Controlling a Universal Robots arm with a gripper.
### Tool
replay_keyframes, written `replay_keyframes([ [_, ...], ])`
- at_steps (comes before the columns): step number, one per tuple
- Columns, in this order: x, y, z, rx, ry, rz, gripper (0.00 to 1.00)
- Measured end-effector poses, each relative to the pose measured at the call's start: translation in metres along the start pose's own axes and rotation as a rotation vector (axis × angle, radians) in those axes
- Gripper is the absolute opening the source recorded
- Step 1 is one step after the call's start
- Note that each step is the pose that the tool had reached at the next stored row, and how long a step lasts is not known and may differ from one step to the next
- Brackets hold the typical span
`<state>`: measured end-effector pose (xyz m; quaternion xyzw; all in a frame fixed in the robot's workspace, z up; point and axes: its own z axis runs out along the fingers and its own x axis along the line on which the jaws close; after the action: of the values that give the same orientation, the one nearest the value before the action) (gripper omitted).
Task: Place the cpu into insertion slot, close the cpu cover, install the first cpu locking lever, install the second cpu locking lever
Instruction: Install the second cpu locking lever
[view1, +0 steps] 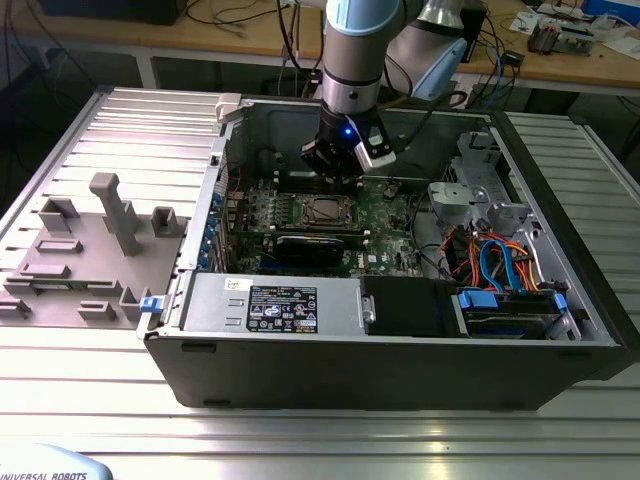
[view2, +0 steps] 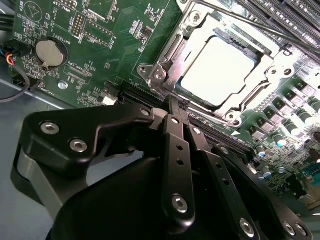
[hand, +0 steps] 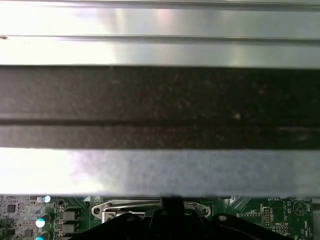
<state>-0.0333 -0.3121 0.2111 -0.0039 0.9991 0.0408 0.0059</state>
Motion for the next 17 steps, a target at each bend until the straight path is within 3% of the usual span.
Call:
replay_keyframes([
  [9,0.0000,-0.0028,-0.0005,0.0001,0.0000,0.000,0.11],
  [17,-0.0001,-0.0024,-0.0052,-0.0002,-0.0002,0.000,0.11],
])
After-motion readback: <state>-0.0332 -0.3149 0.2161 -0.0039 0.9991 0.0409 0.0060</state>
